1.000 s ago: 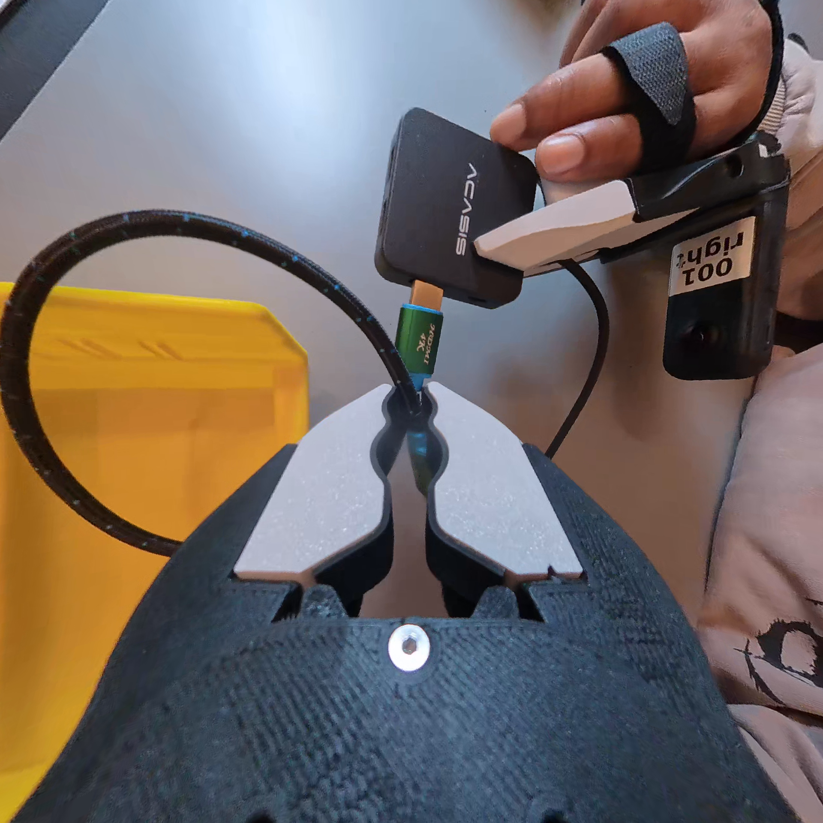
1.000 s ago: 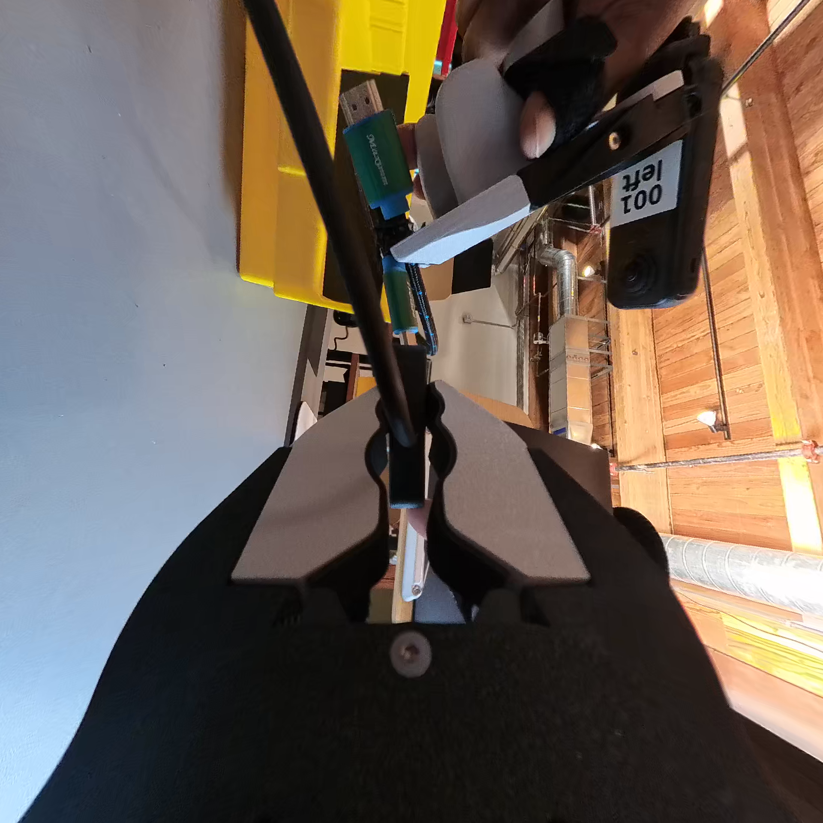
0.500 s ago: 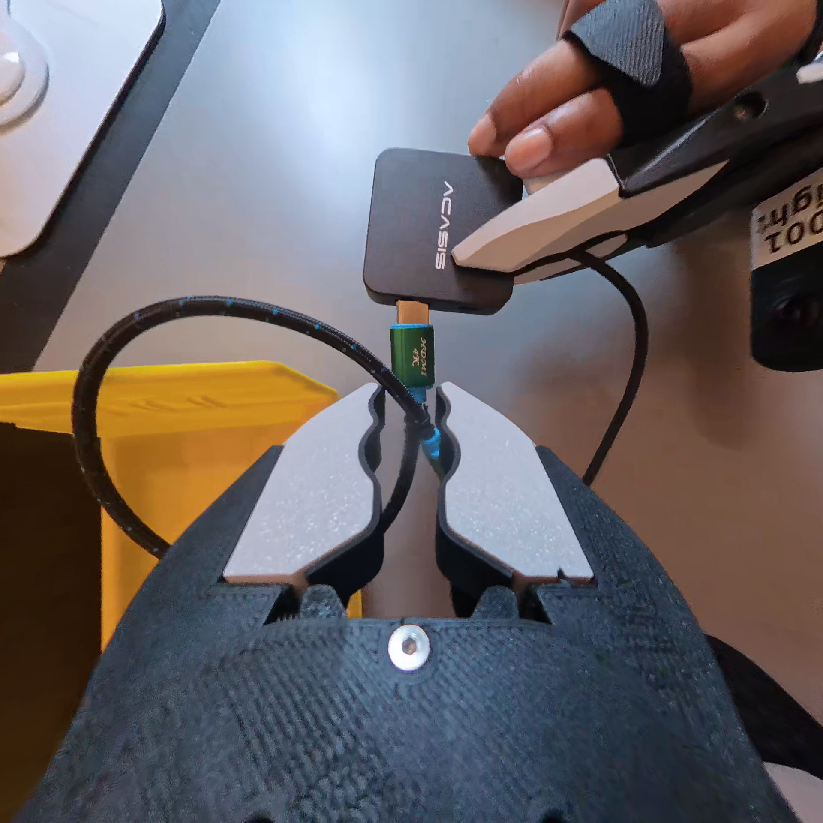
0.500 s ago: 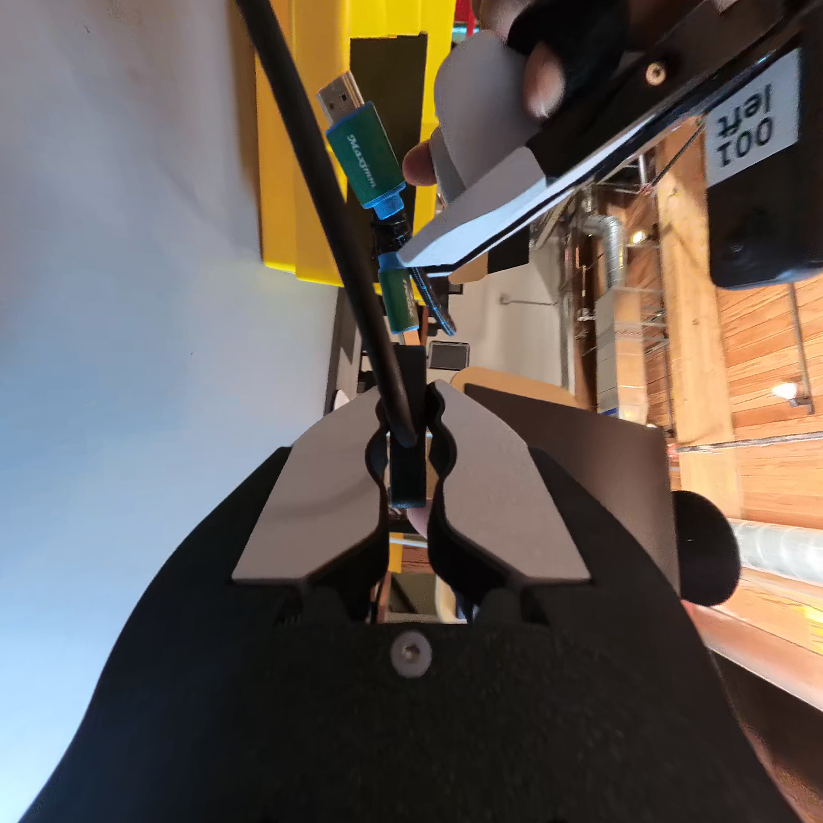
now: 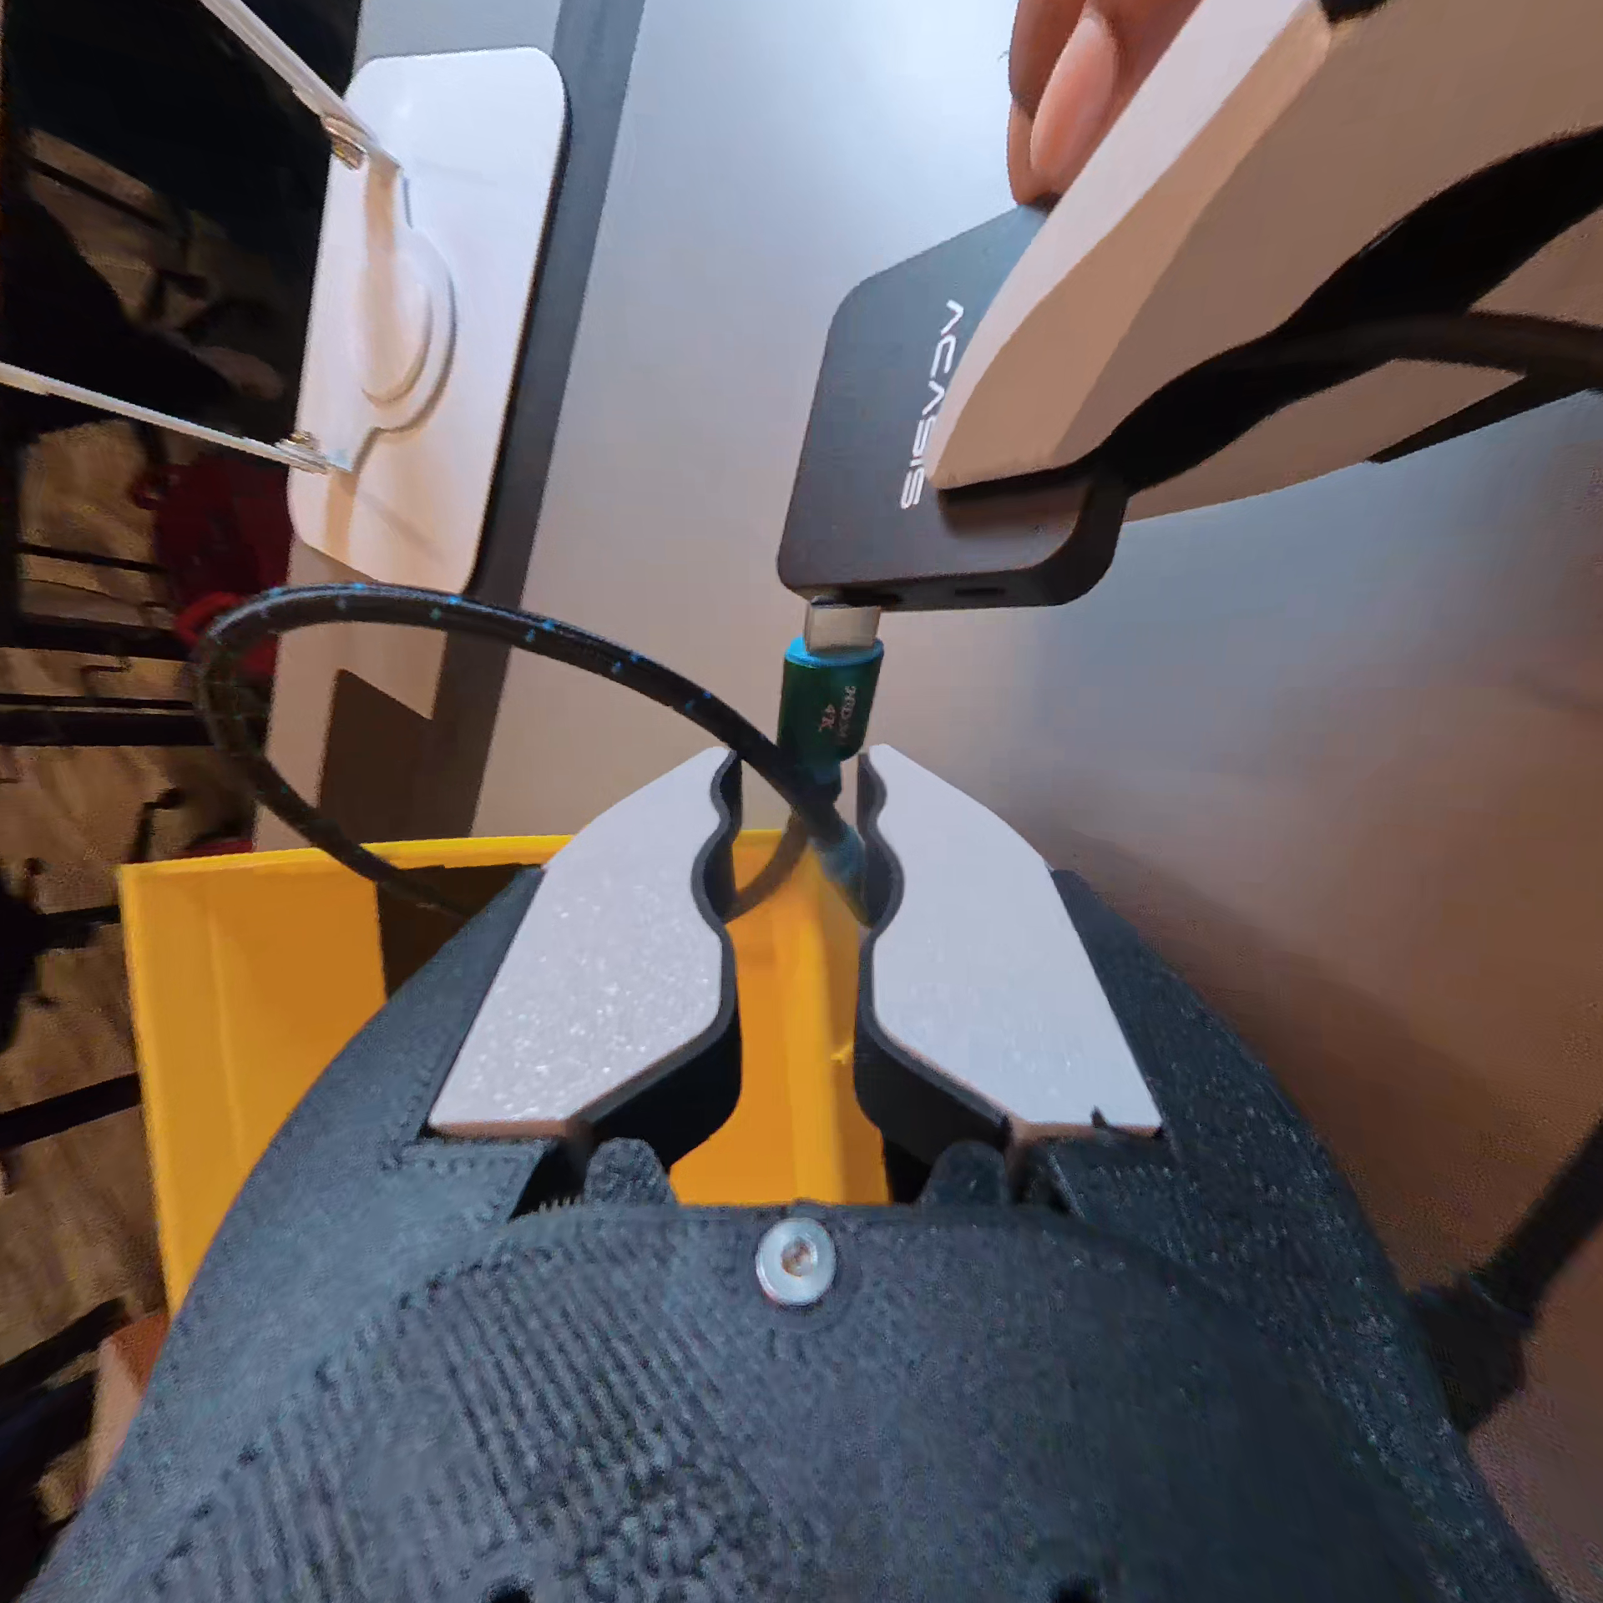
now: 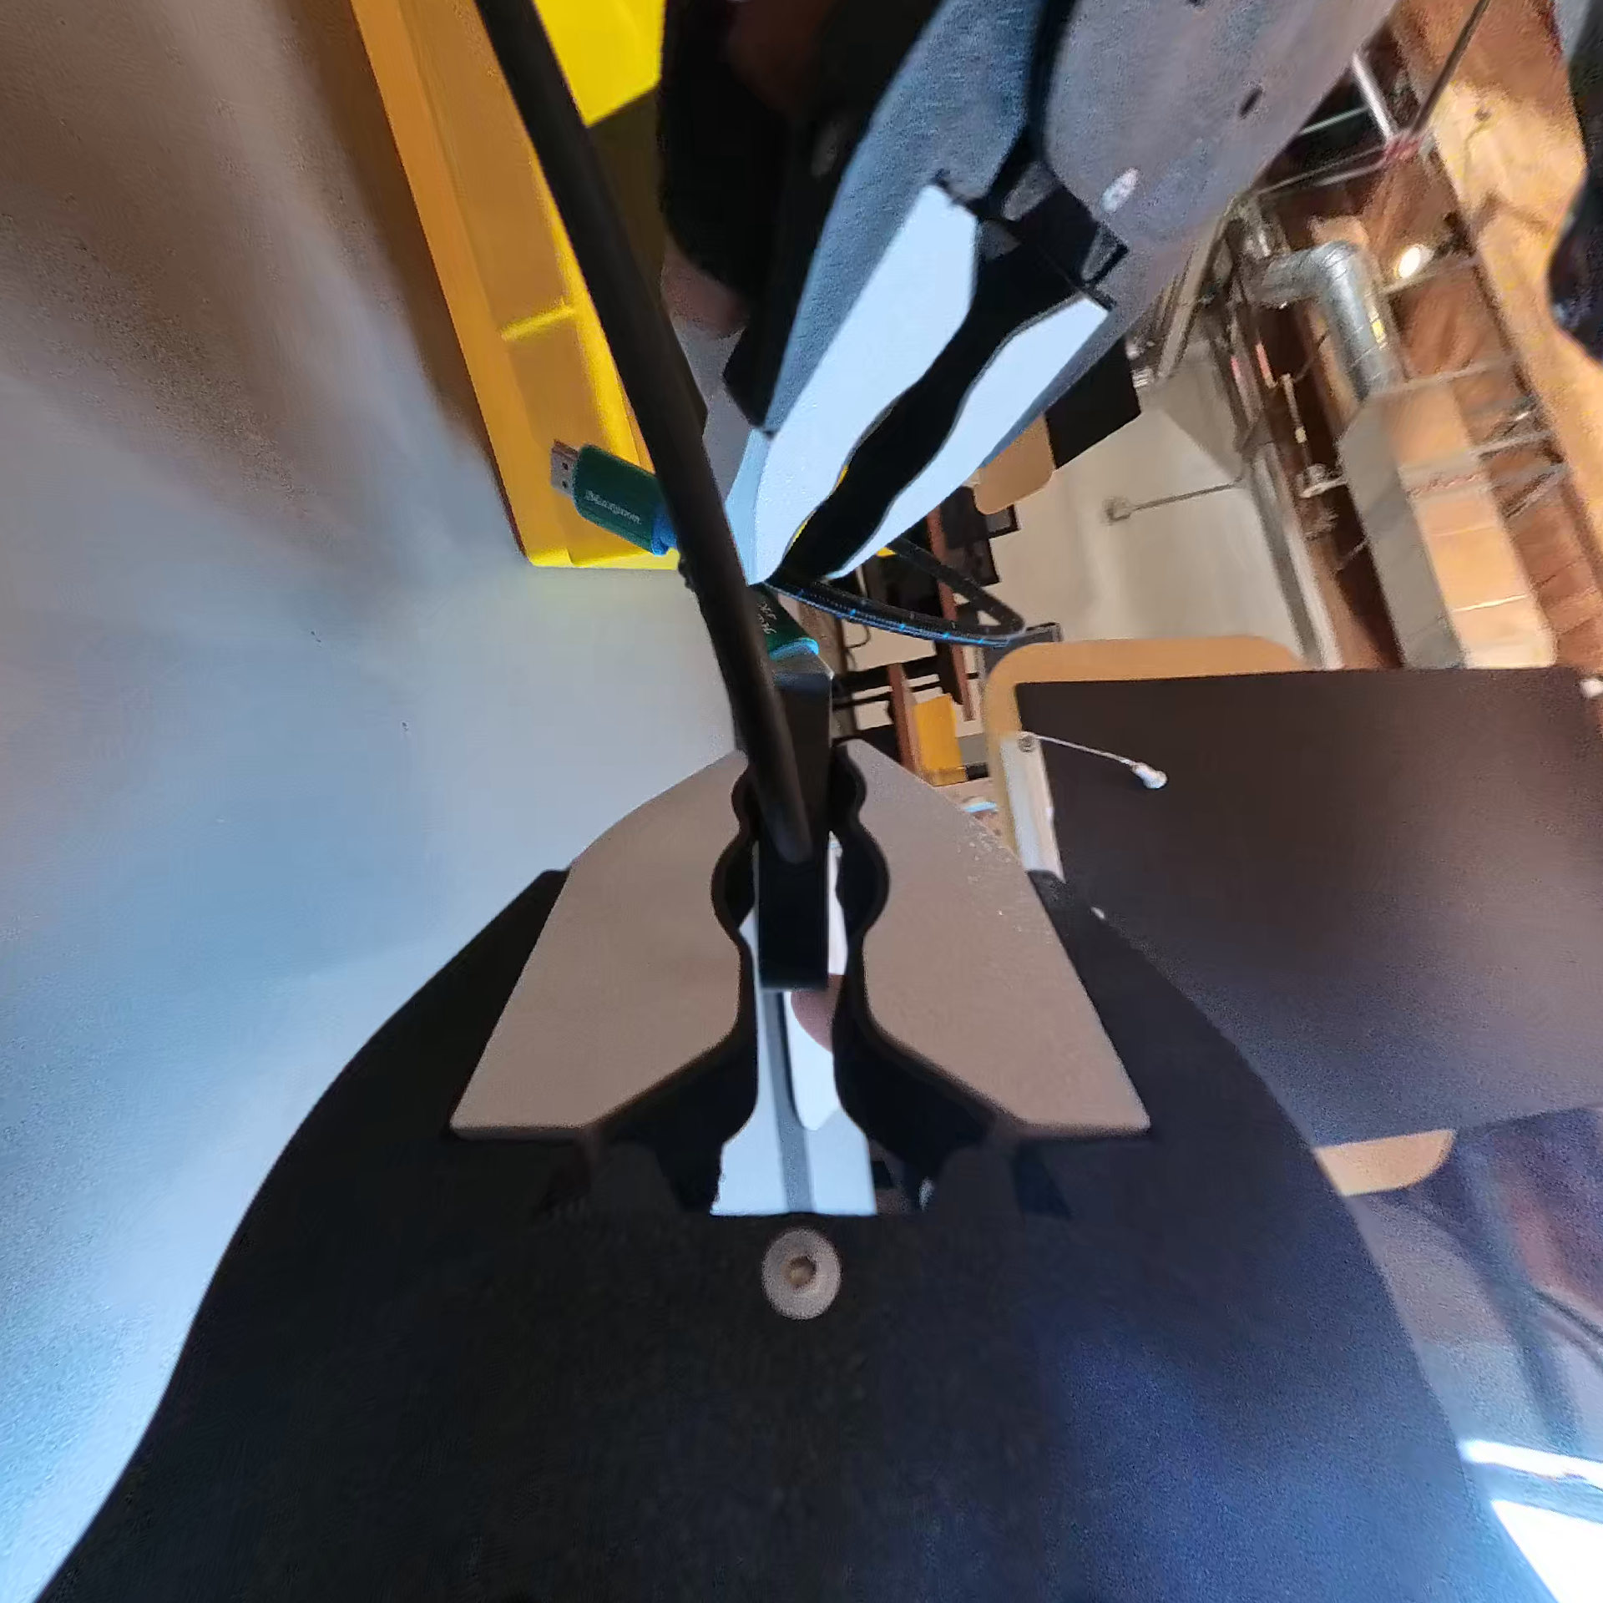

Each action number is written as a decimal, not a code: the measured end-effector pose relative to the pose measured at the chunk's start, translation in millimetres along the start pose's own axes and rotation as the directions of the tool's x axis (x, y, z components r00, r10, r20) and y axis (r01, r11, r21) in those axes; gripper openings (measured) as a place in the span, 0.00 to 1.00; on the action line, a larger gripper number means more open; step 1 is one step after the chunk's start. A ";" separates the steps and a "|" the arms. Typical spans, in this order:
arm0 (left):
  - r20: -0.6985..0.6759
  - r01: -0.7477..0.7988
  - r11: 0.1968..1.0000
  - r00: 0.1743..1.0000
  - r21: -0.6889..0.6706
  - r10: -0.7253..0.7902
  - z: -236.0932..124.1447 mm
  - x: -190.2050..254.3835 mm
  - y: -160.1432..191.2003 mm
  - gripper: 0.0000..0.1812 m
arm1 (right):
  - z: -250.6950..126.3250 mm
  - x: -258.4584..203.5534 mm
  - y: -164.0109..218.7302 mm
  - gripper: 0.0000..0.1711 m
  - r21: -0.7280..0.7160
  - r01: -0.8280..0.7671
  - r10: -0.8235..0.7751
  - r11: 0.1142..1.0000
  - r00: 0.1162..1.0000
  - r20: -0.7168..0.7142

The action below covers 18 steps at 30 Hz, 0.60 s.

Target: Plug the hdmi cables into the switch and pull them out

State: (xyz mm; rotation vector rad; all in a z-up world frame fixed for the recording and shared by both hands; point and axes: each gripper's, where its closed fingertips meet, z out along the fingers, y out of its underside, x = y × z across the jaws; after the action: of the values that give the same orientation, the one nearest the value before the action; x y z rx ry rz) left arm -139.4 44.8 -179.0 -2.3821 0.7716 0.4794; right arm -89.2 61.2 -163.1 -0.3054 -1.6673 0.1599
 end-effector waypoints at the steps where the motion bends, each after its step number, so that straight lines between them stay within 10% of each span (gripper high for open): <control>1: 0.021 -0.032 0.999 0.999 -0.002 0.032 0.9 -1.3 -0.6 0.13 | -0.2 -0.8 1.3 0.08 0.006 -0.038 0.038 0.999 0.999 0.021; 8: -0.063 -0.010 0.995 0.998 0.100 0.017 -7.3 7.5 -13.8 0.05 | -9.9 -7.7 10.0 0.08 0.005 -0.172 0.167 0.985 0.963 0.213; 18: -0.595 0.115 0.968 0.802 0.223 0.042 -39.5 89.6 -35.0 0.05 | -61.1 41.4 41.1 0.08 -0.100 -0.348 0.361 0.932 0.877 0.315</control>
State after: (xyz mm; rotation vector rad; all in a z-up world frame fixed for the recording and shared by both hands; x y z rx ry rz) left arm -42.8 6.2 -178.1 -2.3012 0.9808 -0.4060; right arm -28.3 108.0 -127.9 -0.6457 -1.9347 0.4761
